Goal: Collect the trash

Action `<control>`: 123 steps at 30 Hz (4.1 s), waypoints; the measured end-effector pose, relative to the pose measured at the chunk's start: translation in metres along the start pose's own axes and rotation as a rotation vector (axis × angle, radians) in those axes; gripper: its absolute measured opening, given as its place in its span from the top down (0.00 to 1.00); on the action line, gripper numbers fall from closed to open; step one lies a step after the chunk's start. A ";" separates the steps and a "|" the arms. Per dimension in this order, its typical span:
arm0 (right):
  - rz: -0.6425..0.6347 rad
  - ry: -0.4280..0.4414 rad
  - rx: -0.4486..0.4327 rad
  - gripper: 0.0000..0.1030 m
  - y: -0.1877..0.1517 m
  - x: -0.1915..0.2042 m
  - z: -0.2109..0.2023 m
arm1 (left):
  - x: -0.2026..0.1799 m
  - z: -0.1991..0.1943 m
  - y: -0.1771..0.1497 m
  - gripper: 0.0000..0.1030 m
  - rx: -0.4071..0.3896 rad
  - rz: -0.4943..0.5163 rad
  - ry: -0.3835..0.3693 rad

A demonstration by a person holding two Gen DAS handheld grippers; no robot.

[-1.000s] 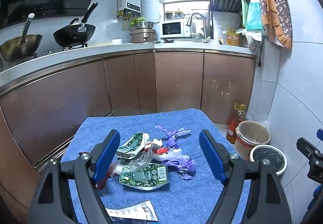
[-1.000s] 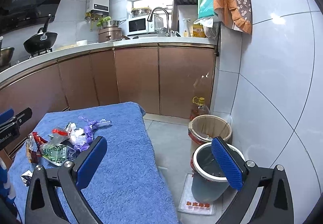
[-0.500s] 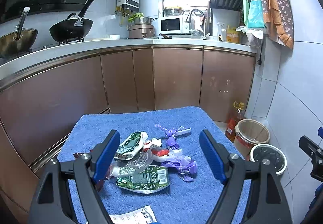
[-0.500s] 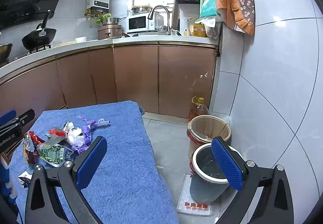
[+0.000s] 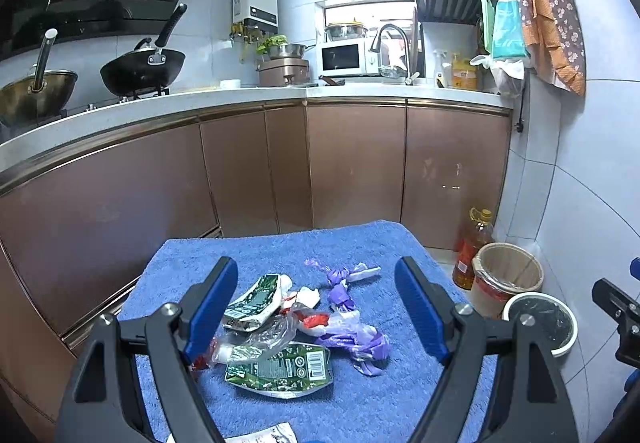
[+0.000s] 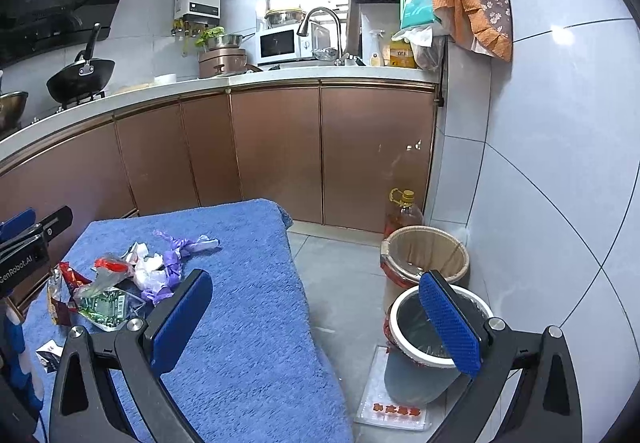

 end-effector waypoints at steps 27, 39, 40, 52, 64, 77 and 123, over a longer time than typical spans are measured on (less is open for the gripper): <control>-0.039 0.155 0.081 0.00 -0.019 0.024 0.043 | 0.091 0.025 0.009 0.22 0.041 -0.046 0.131; -0.071 0.386 0.220 0.00 -0.044 0.079 0.092 | 0.142 0.041 -0.032 0.23 0.197 -0.118 0.053; -0.074 0.400 0.228 0.01 -0.045 0.083 0.094 | 0.132 0.043 -0.037 0.23 0.214 -0.097 0.005; -0.138 0.559 0.332 0.18 -0.070 0.127 0.110 | 0.073 0.068 -0.097 0.43 0.405 0.057 -0.198; -0.190 0.653 0.395 0.18 -0.082 0.160 0.122 | 0.042 0.088 -0.097 0.43 0.449 0.199 -0.323; -0.180 0.747 0.438 0.29 -0.085 0.178 0.141 | 0.020 0.136 -0.077 0.68 0.471 0.180 -0.335; 0.055 0.577 0.250 0.70 -0.028 0.032 0.096 | -0.038 0.053 0.072 1.00 0.211 0.088 -0.393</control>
Point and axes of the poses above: each gripper's, at about its wrist camera, not at the fingertips, and z roughly the way its jaws point, x to its left, y to its top, the point moved 9 cm from there along z, roughly the way its jaws point, and after that the axes turned 1 degree about -y, right-handed, at the moved point
